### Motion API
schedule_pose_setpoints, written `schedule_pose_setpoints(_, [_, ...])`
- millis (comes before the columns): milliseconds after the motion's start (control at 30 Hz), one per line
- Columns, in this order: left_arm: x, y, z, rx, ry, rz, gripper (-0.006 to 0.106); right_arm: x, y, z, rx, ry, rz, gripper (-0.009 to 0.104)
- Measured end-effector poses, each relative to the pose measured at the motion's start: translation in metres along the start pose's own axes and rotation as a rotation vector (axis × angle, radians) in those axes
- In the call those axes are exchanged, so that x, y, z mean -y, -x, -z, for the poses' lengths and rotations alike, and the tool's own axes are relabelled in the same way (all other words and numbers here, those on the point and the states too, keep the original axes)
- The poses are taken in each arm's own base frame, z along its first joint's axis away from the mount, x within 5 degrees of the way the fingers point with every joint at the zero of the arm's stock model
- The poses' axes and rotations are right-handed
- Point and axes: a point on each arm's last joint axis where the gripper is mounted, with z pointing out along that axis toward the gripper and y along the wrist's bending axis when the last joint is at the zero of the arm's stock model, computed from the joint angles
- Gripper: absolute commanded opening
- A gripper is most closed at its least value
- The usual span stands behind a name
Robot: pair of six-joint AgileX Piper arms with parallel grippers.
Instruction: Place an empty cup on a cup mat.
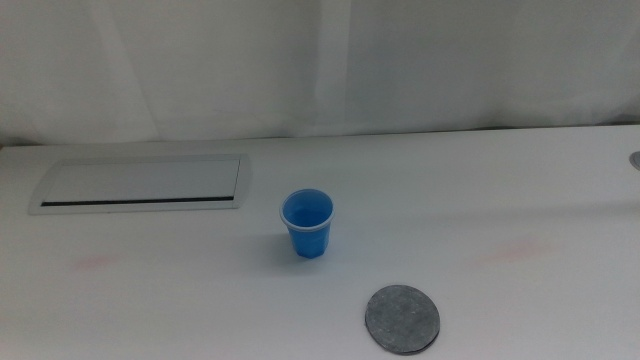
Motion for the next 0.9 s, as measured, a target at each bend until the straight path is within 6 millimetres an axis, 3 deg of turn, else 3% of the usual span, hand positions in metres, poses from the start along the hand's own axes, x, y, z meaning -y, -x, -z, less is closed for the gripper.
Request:
schedule_pose_setpoints(100, [0.0, 0.0, 0.0, 0.0, 0.0, 0.032, 0.005, 0.0, 0.0, 0.0, 0.0, 0.0, 0.0, -0.003])
schedule_pose_setpoints(200, [0.0, 0.0002, 0.0, 0.002, 0.0, 0.094, 0.021, 0.0, 0.0, 0.0, 0.0, 0.0, 0.0, -0.003])
schedule_pose_setpoints(267, [0.0001, 0.0011, 0.0, 0.011, -0.002, 0.14, 0.041, 0.0, 0.0, 0.0, 0.0, 0.0, 0.0, -0.003])
schedule_pose_setpoints(367, [0.0002, 0.0015, 0.0, 0.016, -0.003, 0.169, 0.085, 0.0, 0.0, 0.0, 0.0, 0.0, 0.0, -0.003])
schedule_pose_setpoints(400, [0.0002, 0.0018, 0.0, 0.02, -0.004, 0.173, 0.093, 0.0, 0.0, 0.0, 0.0, 0.0, 0.0, -0.003])
schedule_pose_setpoints(900, [0.0006, 0.0052, 0.0003, 0.048, -0.012, 0.224, 0.092, 0.0, 0.0, 0.0, 0.0, 0.0, 0.0, -0.003])
